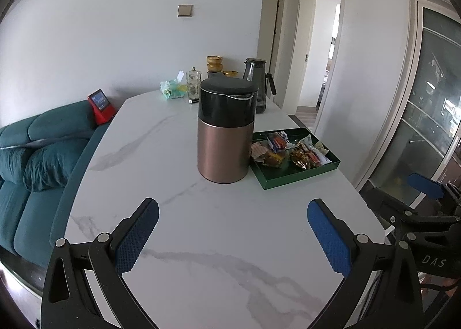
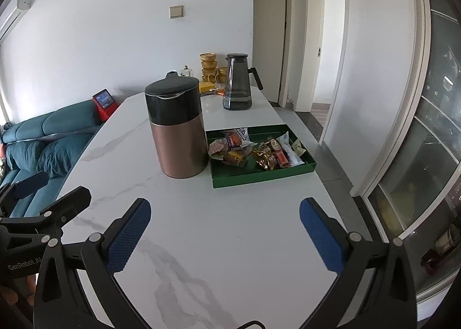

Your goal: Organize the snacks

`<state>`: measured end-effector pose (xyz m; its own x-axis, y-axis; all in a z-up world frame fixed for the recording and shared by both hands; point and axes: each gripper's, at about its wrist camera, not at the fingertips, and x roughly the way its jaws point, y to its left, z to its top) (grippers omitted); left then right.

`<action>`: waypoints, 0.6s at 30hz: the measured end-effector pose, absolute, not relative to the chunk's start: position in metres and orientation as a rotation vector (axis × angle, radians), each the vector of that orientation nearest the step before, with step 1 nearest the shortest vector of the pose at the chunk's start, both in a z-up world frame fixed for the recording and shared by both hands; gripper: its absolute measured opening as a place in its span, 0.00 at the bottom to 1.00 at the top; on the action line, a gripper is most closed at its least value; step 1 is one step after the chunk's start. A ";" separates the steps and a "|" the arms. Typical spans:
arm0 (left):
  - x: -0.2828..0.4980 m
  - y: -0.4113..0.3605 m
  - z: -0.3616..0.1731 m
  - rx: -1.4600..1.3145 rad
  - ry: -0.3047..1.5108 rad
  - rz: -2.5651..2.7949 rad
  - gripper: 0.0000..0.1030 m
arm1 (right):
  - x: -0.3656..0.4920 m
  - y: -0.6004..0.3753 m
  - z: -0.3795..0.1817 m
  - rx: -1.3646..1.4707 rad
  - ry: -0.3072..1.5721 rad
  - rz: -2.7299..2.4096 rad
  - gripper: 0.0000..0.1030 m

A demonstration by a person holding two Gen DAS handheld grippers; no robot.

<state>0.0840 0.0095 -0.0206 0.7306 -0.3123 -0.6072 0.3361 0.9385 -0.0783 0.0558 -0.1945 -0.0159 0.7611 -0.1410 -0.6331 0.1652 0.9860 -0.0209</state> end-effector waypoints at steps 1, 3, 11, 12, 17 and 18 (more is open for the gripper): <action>0.084 0.009 -0.021 0.042 0.659 -0.357 0.98 | 0.055 -0.195 -0.016 0.037 0.688 -0.170 1.00; 0.082 0.009 -0.021 0.041 0.660 -0.360 0.98 | 0.055 -0.195 -0.016 0.038 0.687 -0.172 1.00; 0.079 0.010 -0.021 0.031 0.670 -0.367 0.98 | 0.052 -0.196 -0.015 0.037 0.688 -0.175 1.00; 0.079 0.010 -0.020 0.032 0.669 -0.366 0.98 | 0.052 -0.196 -0.015 0.037 0.688 -0.176 1.00; 0.079 0.011 -0.021 0.033 0.669 -0.367 0.98 | 0.052 -0.197 -0.015 0.036 0.689 -0.173 1.00; 0.079 0.011 -0.021 0.034 0.669 -0.367 0.98 | 0.052 -0.197 -0.015 0.038 0.689 -0.173 1.00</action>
